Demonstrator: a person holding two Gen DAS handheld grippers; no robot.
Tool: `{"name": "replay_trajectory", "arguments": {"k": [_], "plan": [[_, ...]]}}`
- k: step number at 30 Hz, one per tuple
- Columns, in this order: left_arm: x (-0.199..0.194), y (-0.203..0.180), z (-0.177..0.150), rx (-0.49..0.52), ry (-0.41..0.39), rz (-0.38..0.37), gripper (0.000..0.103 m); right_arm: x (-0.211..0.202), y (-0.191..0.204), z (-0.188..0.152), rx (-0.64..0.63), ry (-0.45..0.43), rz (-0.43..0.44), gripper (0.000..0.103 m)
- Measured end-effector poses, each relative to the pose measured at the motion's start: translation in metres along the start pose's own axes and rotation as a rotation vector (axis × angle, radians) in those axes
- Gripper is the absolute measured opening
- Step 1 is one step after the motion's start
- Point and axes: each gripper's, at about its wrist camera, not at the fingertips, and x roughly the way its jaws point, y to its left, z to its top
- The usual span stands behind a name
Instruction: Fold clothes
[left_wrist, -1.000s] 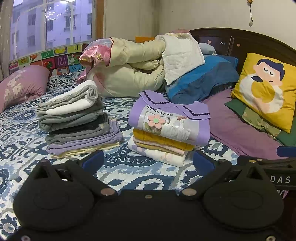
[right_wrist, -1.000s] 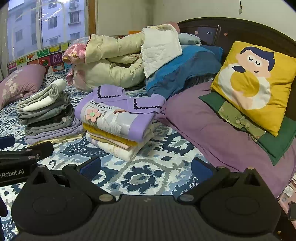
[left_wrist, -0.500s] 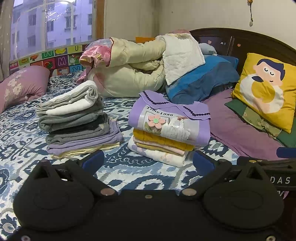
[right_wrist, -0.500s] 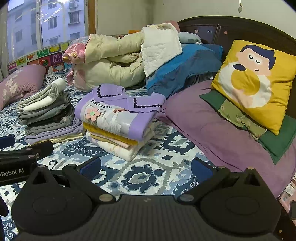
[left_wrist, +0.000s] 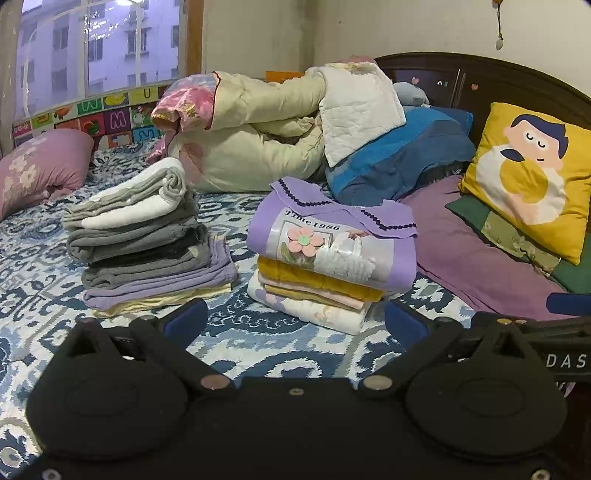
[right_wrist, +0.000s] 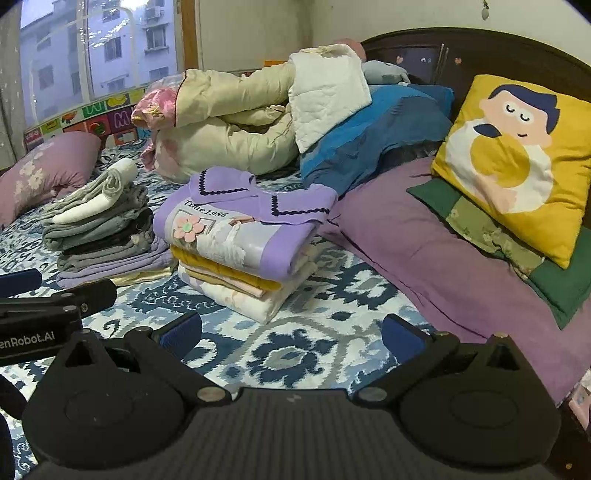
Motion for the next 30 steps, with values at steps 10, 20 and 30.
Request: {"name": "replay_trajectory", "arguments": {"k": [10,20,30], "plan": [[0.036,0.005,0.026,0.012,-0.049,-0.061,0.103,0.031,-0.021,0.021,0.102,-0.048,0.145,0.103],[0.115,0.034,0.058,-0.04,0.015,-0.101,0.103,0.097,-0.044,0.043,0.243,-0.037,0.23,0.103],[0.186,0.057,0.082,-0.072,0.024,-0.095,0.095,0.164,-0.048,0.048,0.316,-0.025,0.25,0.076]]}}
